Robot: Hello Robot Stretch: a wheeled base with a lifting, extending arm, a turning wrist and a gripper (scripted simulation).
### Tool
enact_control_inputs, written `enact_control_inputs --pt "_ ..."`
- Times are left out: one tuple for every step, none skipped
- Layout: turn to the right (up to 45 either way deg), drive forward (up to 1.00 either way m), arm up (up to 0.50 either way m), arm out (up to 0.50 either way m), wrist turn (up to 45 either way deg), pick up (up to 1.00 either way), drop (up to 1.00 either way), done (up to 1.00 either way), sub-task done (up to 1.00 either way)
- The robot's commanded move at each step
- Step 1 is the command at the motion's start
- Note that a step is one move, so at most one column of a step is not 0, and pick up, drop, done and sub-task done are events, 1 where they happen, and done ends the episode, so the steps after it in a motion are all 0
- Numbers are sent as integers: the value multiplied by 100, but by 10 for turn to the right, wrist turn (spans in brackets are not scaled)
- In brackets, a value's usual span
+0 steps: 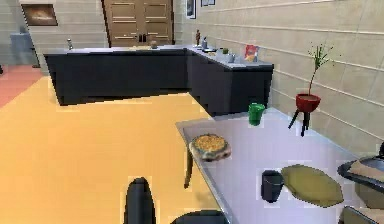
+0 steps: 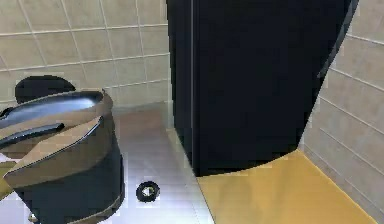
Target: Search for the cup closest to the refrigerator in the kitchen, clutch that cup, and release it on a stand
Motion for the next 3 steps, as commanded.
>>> enact_control_inputs --pt "-450 0 0 0 0 0 0 0 0" --pt "-150 0 0 0 0 0 0 0 0" --pt "0 0 50 0 0 0 0 0 0"
